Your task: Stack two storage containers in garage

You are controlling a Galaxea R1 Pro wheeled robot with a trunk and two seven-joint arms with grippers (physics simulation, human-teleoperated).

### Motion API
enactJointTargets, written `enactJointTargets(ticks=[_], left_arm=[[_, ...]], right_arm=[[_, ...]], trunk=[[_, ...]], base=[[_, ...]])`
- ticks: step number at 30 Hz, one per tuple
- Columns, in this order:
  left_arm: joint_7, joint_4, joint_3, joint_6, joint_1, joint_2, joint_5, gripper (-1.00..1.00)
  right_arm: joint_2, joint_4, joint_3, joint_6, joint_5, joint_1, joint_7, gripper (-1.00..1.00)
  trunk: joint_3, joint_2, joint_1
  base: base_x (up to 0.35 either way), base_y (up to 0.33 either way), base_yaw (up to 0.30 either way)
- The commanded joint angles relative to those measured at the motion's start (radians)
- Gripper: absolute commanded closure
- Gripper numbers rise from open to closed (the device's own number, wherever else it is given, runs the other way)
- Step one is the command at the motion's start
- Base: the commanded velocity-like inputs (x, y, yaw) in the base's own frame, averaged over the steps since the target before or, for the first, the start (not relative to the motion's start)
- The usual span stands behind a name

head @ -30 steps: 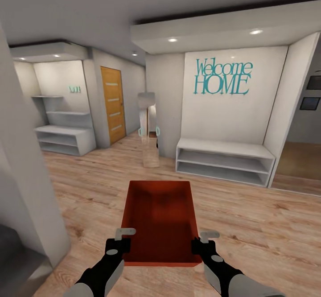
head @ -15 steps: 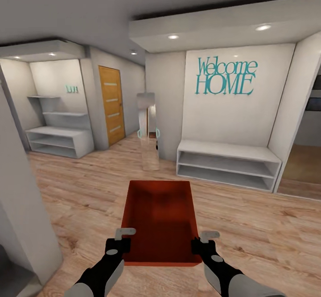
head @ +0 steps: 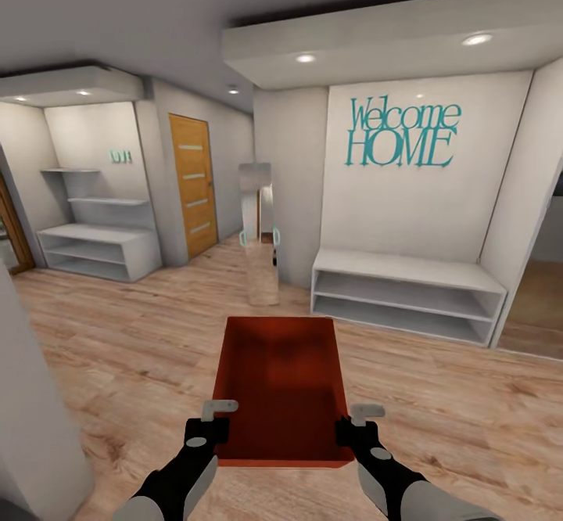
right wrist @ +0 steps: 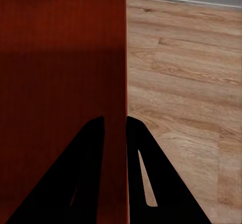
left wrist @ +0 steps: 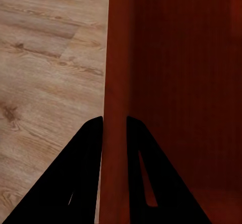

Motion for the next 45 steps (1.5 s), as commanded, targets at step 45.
enactJointTargets(ticks=[45], left_arm=[[0.013, 0.000, 0.003, 0.007, -0.001, 0.002, 0.066, 1.00]], right_arm=[[0.000, -0.003, -0.016, -0.005, -0.006, -0.001, 0.000, 1.00]], trunk=[[-0.002, -0.001, 0.001]], base=[[0.320, 0.000, 0.106]])
